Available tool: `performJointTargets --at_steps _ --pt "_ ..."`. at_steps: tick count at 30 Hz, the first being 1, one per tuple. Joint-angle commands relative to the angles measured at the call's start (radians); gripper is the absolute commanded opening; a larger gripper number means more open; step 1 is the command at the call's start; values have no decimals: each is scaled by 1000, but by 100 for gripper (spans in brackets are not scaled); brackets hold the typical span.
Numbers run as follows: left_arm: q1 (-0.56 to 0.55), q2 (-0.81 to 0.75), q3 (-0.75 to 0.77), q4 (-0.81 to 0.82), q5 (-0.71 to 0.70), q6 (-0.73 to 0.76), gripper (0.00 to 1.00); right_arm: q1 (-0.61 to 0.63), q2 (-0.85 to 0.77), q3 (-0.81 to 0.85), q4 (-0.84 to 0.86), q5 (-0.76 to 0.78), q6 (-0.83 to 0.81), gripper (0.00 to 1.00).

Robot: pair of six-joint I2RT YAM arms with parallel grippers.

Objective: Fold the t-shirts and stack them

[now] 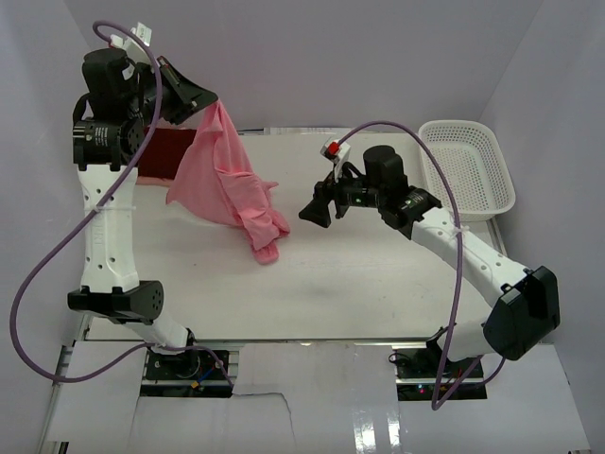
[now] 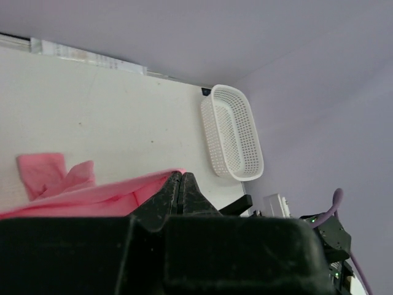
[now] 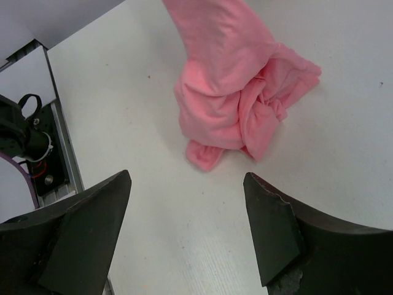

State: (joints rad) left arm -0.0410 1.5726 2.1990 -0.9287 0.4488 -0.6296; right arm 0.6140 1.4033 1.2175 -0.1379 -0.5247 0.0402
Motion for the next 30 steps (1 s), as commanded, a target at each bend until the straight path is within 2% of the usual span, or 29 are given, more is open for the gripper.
performJointTargets --at_steps 1,6,11,21,30 --pt "1 26 88 71 116 -39 0 10 -39 28 50 40 -36 81" --pt "-2 -8 -31 116 163 -59 1 23 -21 82 67 37 -28 82" --pt "-5 -59 -163 169 166 -65 1 104 55 198 58 106 -36 82" --pt "-8 -60 -173 172 188 -87 2 205 227 393 244 163 1 79" --pt "-16 -66 -176 186 292 -151 2 225 439 609 322 173 53 77"
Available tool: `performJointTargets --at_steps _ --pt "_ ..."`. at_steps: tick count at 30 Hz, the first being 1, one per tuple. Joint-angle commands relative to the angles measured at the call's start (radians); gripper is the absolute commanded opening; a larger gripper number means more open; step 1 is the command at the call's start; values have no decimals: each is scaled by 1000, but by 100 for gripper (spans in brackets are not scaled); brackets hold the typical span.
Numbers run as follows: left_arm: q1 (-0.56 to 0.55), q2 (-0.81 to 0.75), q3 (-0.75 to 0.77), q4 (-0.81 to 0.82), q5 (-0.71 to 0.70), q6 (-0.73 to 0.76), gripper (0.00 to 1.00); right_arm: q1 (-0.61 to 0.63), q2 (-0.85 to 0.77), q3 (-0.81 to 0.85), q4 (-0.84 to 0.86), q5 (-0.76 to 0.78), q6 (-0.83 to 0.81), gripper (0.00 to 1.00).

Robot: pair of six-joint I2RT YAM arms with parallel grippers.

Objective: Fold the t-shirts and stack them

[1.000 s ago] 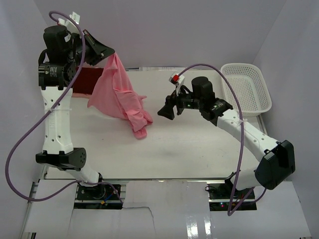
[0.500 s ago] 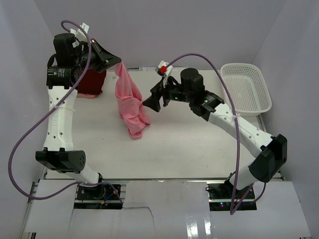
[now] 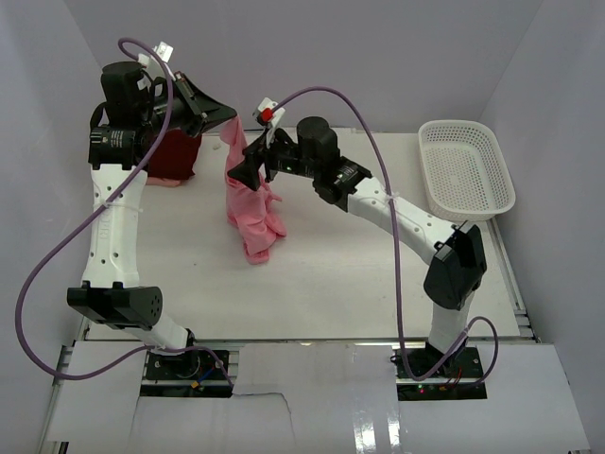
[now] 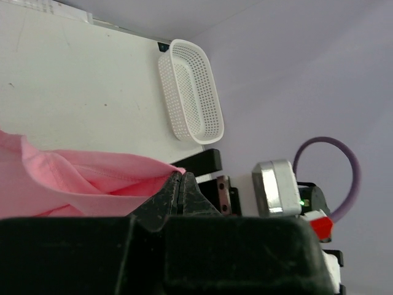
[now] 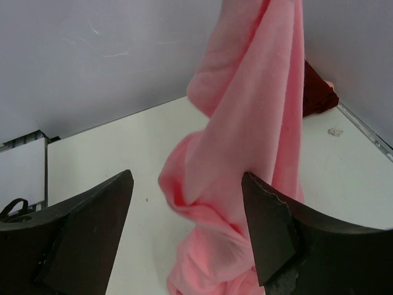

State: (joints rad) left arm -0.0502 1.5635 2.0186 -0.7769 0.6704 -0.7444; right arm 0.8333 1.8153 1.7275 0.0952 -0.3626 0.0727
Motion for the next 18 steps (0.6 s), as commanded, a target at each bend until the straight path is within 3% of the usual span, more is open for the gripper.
performJointTargets --at_steps 1,3,5,6,8,10,11,16,18 --pt "-8 -62 -3 37 83 -47 2 4 62 124 90 5 24 77" --pt "-16 -83 -38 54 115 -68 2 4 101 212 83 -1 35 75" --pt "-20 -95 -60 85 133 -96 3 4 153 273 57 -1 41 60" --pt "-19 -105 -66 91 144 -101 4 4 163 314 48 4 50 34" --pt "-20 -106 -67 94 146 -92 13 4 168 330 22 25 53 12" --pt "-20 -109 -64 96 136 -70 22 4 119 278 26 65 42 8" --pt "-19 -111 -64 97 129 -63 33 4 95 250 38 83 36 8" --pt "2 -167 -93 103 -93 -30 59 -23 -89 87 35 208 -16 8" --pt "12 -195 -127 142 -146 -33 68 -66 -119 104 -26 203 -13 8"
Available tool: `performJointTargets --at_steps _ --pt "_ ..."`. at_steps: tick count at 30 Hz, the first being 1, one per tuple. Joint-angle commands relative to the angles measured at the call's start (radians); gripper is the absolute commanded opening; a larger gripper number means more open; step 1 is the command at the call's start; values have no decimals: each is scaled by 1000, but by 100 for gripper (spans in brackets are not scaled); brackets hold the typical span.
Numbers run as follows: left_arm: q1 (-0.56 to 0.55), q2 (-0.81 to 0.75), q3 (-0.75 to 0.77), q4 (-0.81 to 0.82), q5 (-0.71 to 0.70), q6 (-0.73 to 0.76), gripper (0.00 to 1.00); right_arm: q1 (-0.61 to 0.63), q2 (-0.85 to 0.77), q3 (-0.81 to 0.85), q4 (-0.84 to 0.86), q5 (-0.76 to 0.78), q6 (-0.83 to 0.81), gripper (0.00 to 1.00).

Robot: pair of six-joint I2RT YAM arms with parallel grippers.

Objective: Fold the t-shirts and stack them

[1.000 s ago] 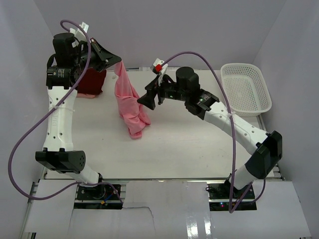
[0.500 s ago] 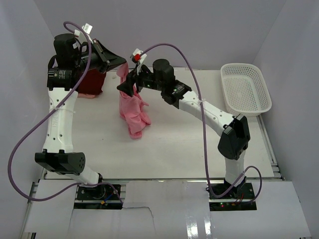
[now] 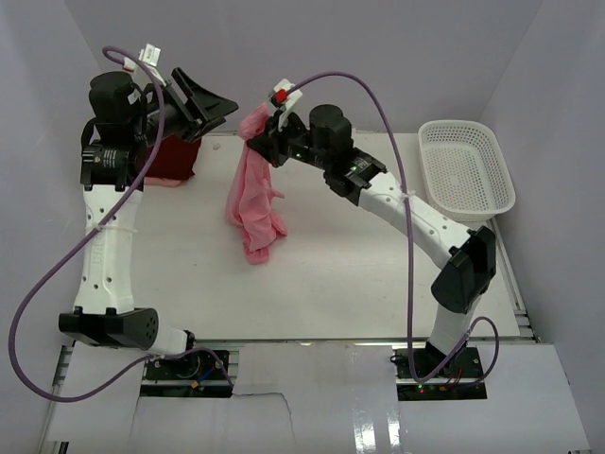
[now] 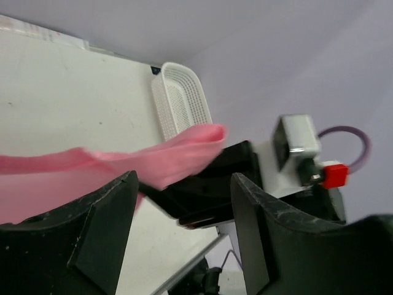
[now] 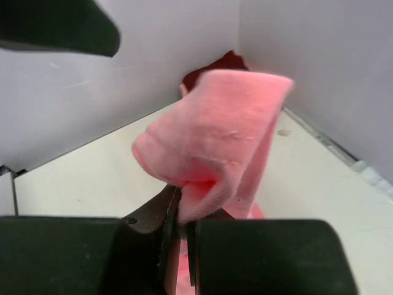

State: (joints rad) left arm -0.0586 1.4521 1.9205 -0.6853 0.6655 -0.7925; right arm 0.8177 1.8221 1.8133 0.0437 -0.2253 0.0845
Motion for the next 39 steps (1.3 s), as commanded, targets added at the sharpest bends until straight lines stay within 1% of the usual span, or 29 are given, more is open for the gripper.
performJointTargets --at_steps 1,2,3,4,5,6,8,9,11,12,13,14,15,16,17,19,20,23,24,26,28,30,31,34,35,38,39 --pt "22 -113 -50 61 -189 12 74 -63 -138 76 -10 55 -26 8" --pt "22 -131 -114 79 -202 0 83 -84 -138 116 -42 50 -32 8" --pt "22 -148 -159 140 -201 -2 95 -92 -136 159 -132 38 -35 8" --pt "22 -165 -208 174 -167 -4 96 -98 -133 203 -163 35 -43 8" --pt "22 -191 -315 211 -140 -4 96 -106 -130 290 -192 34 -51 8" --pt "22 -202 -372 280 -110 -5 96 -110 -130 326 -212 32 -52 8" --pt "22 -217 -477 331 -31 -4 97 -123 -161 371 -220 18 -45 8" --pt "22 -222 -591 396 -6 4 97 -127 -194 377 -216 30 -46 8" --pt "22 -234 -699 466 58 15 97 -138 -234 371 -199 49 -48 8" --pt "22 -234 -797 539 80 27 97 -144 -275 359 -186 64 -48 8" --pt "20 -237 -840 579 104 30 97 -149 -294 347 -165 72 -49 8" --pt "16 -236 -883 668 136 36 97 -156 -306 336 -159 78 -51 8" --pt "-4 -234 -963 729 144 41 97 -160 -320 330 -159 80 -52 8" --pt "-18 -233 -1006 783 147 42 97 -163 -323 331 -162 78 -52 8" --pt "-36 -228 -1038 844 152 47 97 -163 -325 331 -165 76 -51 8" --pt "-84 -187 -1096 885 141 53 97 -164 -330 320 -163 76 -46 8" --pt "-99 -177 -1120 949 140 44 97 -164 -331 313 -162 78 -45 8" --pt "-156 -162 -1213 1058 112 25 97 -164 -331 302 -162 95 -46 8" --pt "-193 -160 -1224 1060 97 41 97 -164 -327 302 -163 96 -48 8" --pt "-227 -159 -1236 1060 49 85 97 -166 -323 302 -165 101 -48 8" --pt "-263 -139 -1238 1061 36 87 97 -166 -322 300 -165 104 -48 8" --pt "-290 -116 -1239 1087 46 52 97 -166 -322 299 -163 104 -43 8" --pt "-294 -102 -1241 1101 74 33 98 -166 -322 300 -163 104 -42 8" --pt "-314 -64 -1267 1200 106 -46 98 -164 -317 302 -162 107 -35 8" --pt "-322 -71 -1281 1254 97 -54 98 -166 -314 302 -162 115 -34 8" --pt "-352 -171 -1316 1264 51 -12 98 -166 -300 297 -162 171 -49 8" --pt "-366 -244 -1330 1259 22 11 98 -166 -288 293 -162 190 -60 8"
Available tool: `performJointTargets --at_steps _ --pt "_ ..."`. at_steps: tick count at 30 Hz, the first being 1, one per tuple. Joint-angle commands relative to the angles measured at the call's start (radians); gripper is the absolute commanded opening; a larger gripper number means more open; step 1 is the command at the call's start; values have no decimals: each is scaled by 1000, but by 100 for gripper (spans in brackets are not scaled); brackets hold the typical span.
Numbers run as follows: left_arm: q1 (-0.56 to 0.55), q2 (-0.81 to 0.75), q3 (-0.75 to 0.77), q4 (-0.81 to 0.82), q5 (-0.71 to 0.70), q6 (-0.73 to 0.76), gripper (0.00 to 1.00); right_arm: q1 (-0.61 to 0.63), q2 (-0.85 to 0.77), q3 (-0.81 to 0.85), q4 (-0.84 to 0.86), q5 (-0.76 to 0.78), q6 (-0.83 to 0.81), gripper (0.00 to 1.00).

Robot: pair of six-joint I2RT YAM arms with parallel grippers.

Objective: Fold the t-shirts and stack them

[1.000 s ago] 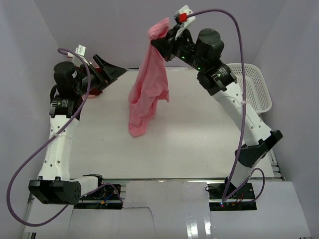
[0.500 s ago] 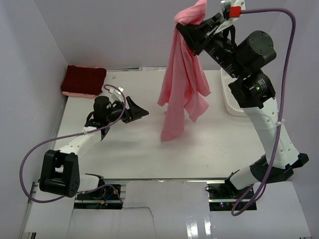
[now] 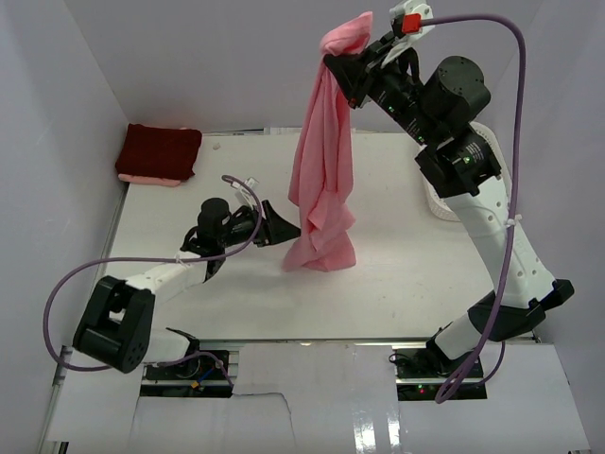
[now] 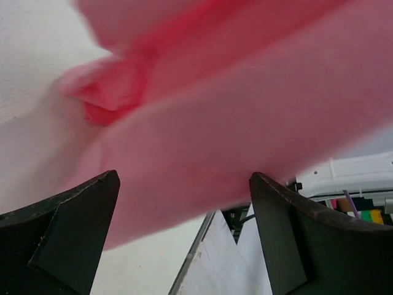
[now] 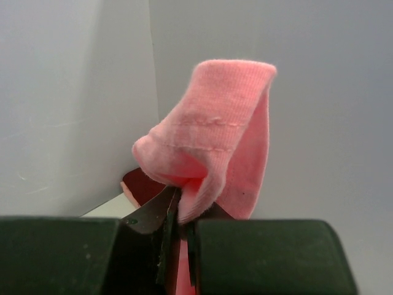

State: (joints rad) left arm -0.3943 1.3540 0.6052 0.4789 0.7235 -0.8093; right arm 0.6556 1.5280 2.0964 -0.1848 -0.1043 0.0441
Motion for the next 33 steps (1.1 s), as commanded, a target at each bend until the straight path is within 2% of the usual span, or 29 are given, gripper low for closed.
performJointTargets --at_steps 1,5,7,11,14,15,19,21,24,27,33 --pt "-35 -185 -15 78 -47 80 98 -5 12 8 67 75 -23 8" --pt "-83 -349 22 -171 -168 263 98 -8 50 -2 67 90 -24 8" --pt "-126 -427 47 -249 -286 332 98 -11 61 -9 67 91 -15 8" --pt "-187 -464 100 -385 -452 465 96 -13 87 -12 70 87 6 8" --pt "-259 -403 152 -433 -556 543 94 -13 110 -1 67 91 31 8" --pt "-318 -380 166 -444 -593 565 93 -13 113 4 65 89 37 8" --pt "-524 -209 244 -468 -910 718 91 -13 119 17 67 86 60 8" --pt "-627 -64 303 -473 -1100 800 90 -13 118 24 68 77 69 8" --pt "-667 57 343 -473 -1254 828 90 -13 110 33 70 75 71 8" --pt "-661 79 341 -439 -1280 828 92 -13 103 39 65 74 71 8" --pt "-631 154 406 -523 -1363 747 94 -13 96 39 45 63 74 9"
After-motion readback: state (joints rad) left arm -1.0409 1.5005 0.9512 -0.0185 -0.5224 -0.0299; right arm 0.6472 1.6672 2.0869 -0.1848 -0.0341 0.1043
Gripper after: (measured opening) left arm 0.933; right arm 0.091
